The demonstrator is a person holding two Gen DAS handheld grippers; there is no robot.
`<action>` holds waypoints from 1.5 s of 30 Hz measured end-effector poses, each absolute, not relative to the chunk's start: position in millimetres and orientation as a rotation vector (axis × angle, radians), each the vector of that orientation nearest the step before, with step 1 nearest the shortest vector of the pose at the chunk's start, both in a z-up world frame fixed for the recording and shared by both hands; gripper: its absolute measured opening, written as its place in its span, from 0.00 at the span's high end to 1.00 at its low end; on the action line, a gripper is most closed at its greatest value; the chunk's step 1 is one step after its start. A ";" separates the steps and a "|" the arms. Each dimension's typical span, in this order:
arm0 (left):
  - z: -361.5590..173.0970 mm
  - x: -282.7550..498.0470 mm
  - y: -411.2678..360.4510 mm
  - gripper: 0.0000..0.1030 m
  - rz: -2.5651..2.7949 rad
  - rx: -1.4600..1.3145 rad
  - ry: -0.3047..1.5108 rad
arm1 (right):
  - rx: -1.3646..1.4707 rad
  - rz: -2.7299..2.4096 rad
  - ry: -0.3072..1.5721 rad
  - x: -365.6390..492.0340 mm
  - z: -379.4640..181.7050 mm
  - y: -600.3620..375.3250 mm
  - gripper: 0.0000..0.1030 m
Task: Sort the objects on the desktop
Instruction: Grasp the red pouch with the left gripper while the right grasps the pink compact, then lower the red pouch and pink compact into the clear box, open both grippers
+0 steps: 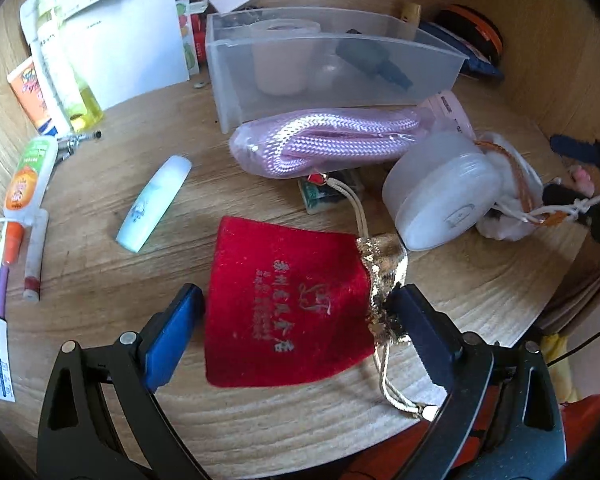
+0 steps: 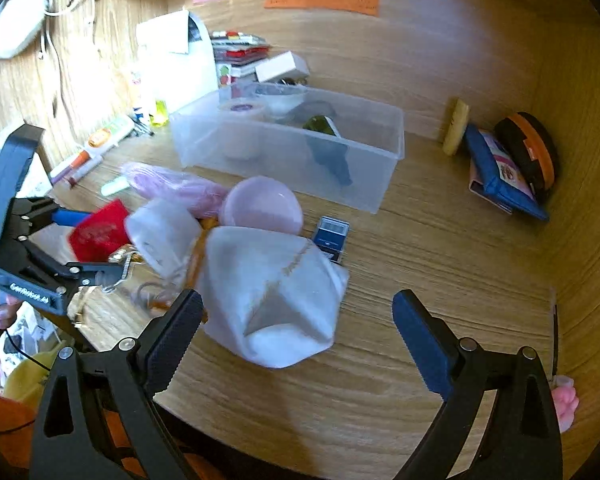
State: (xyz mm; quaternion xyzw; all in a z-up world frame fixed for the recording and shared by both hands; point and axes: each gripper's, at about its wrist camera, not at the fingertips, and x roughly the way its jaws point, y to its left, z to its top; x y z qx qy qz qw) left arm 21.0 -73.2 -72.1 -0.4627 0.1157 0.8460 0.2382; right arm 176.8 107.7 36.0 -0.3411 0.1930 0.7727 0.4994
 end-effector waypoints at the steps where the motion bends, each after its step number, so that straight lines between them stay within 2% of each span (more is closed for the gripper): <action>1: -72.8 21.8 -72.3 0.05 2.325 -1.256 0.324 | -0.829 1.861 0.471 177.0 36.3 112.2 0.08; 5: -73.8 25.5 -76.4 0.06 2.350 -1.204 0.313 | -0.783 1.915 0.543 176.8 46.9 136.2 0.08; 13: -73.1 33.1 -77.5 0.24 2.388 -1.121 0.289 | -0.879 1.995 0.658 145.3 39.3 185.6 0.11; 14: -73.0 34.1 -76.1 0.32 2.392 -1.111 0.288 | -0.895 2.007 0.683 141.7 36.2 189.9 0.15; 15: -72.2 35.4 -74.4 0.47 2.389 -1.097 0.288 | -0.908 2.009 0.701 138.3 33.3 193.3 0.21; 16: -71.0 37.0 -72.6 0.55 2.389 -1.085 0.293 | -0.918 2.006 0.712 136.5 31.4 195.7 0.23; 17: -70.5 37.8 -70.6 0.68 2.386 -1.081 0.299 | -0.932 2.004 0.728 134.1 28.3 199.0 0.28; 18: -70.2 37.4 -68.0 0.76 2.379 -1.078 0.305 | -0.944 1.998 0.748 132.6 25.0 202.0 0.33; 20: -70.1 37.5 -66.6 0.84 2.382 -1.074 0.321 | -0.963 1.999 0.797 131.1 18.7 207.5 0.38; 21: -70.1 37.2 -66.9 0.84 2.380 -1.075 0.320 | -0.968 2.004 0.823 131.0 16.4 209.9 0.41; 27: -56.7 37.4 -82.4 0.86 2.410 -1.060 0.279 | -0.953 1.999 0.825 132.3 18.6 209.0 0.41; 45: 14.1 -0.2 -91.0 0.86 2.422 -0.921 0.119 | -0.688 1.994 0.751 176.9 80.0 201.0 0.41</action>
